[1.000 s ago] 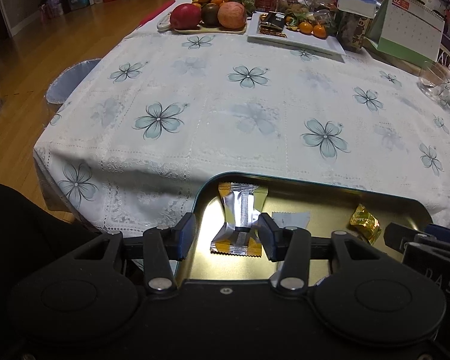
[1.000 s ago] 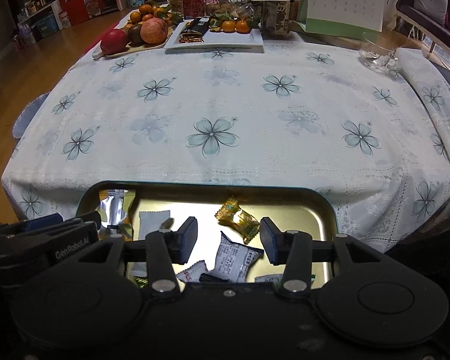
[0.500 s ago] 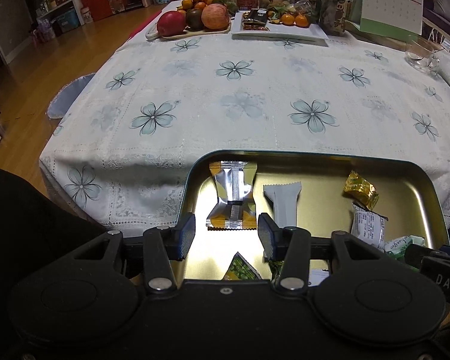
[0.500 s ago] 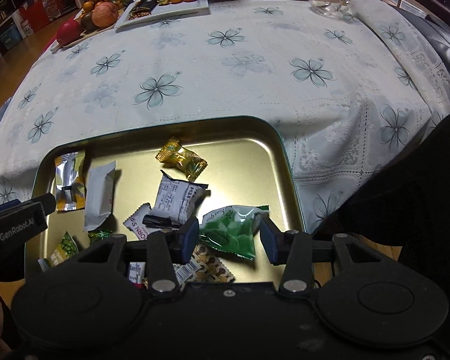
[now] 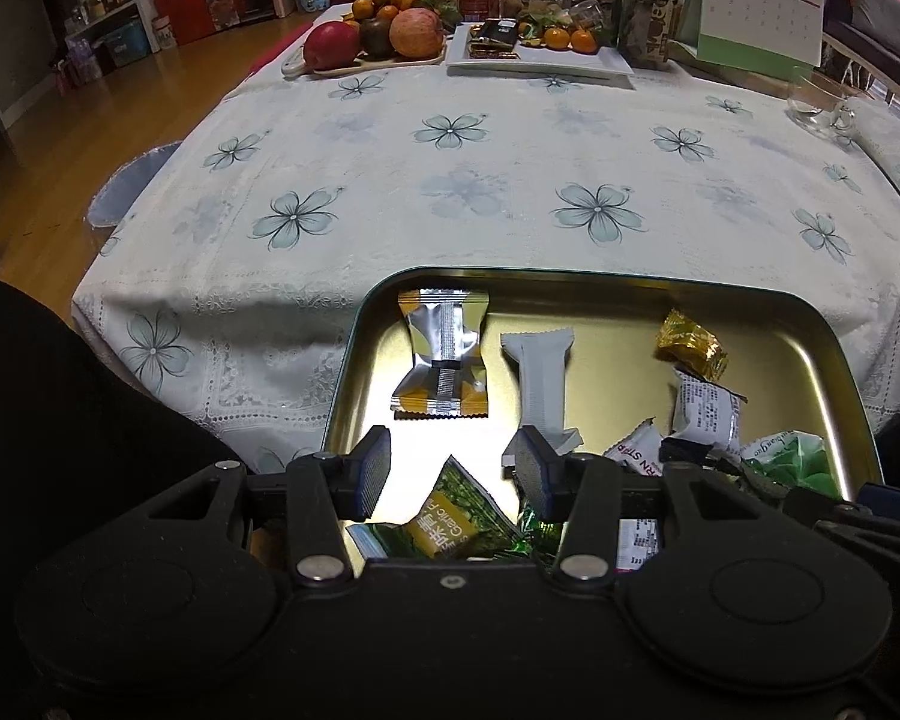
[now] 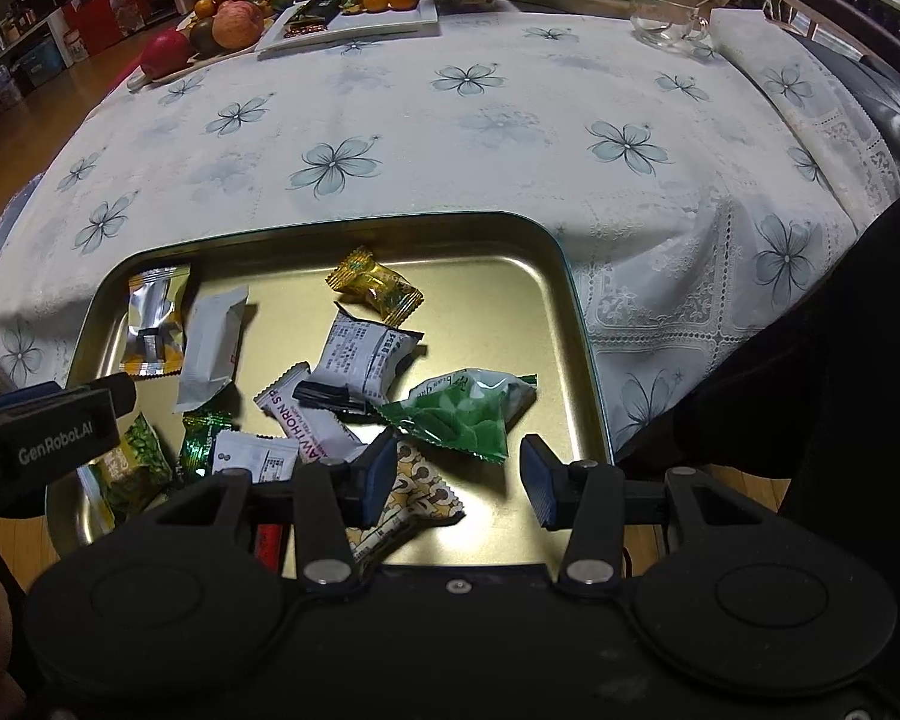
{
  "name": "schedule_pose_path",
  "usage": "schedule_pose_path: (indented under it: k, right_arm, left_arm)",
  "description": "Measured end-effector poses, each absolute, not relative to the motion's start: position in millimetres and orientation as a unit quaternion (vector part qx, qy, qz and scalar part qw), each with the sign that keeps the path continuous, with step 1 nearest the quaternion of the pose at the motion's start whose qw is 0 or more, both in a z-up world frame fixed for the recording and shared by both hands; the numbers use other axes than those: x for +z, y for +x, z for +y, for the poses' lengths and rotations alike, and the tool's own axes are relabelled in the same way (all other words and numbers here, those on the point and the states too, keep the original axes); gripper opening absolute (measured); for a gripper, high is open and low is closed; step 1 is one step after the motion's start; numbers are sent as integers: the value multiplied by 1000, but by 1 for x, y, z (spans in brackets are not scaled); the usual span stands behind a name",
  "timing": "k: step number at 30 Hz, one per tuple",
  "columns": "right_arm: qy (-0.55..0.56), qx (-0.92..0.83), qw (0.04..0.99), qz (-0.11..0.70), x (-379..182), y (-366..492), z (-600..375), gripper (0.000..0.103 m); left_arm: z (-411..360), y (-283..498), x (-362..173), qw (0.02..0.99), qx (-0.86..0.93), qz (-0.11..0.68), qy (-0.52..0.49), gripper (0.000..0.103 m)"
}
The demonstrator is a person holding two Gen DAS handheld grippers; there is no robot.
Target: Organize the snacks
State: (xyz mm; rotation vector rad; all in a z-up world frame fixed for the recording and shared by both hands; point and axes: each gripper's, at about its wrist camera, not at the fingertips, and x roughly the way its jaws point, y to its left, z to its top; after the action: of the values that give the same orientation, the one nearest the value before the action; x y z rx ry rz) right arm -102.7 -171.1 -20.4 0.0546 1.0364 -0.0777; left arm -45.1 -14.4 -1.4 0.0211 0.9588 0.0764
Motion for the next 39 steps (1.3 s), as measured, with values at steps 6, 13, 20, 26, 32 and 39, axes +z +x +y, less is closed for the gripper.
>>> schedule_pose_path:
  k: [6,13,20,26,32,39]
  right_arm:
    - [39,-41,861,505,-22,-100,-174,47]
    - [42,-41,858,510,-25,-98,-175,47]
    - [40,-40,858,511,-26,-98,-174,47]
    - [44,-39,857,513,-26,-97,-175,47]
    - [41,-37,858,511,-26,-98,-173,47]
    - [40,-35,858,510,-26,-98,-172,47]
  left_arm:
    - [-21,-46,-2,888,29,459,24,54]
    - [-20,-46,-3,886,28,463,20,54]
    - [-17,-44,-4,884,32,467,11,54]
    - [-16,-43,-4,883,33,469,11,54]
    - [-17,-42,-5,882,28,470,13,54]
    - [-16,-41,-6,880,31,474,8,54]
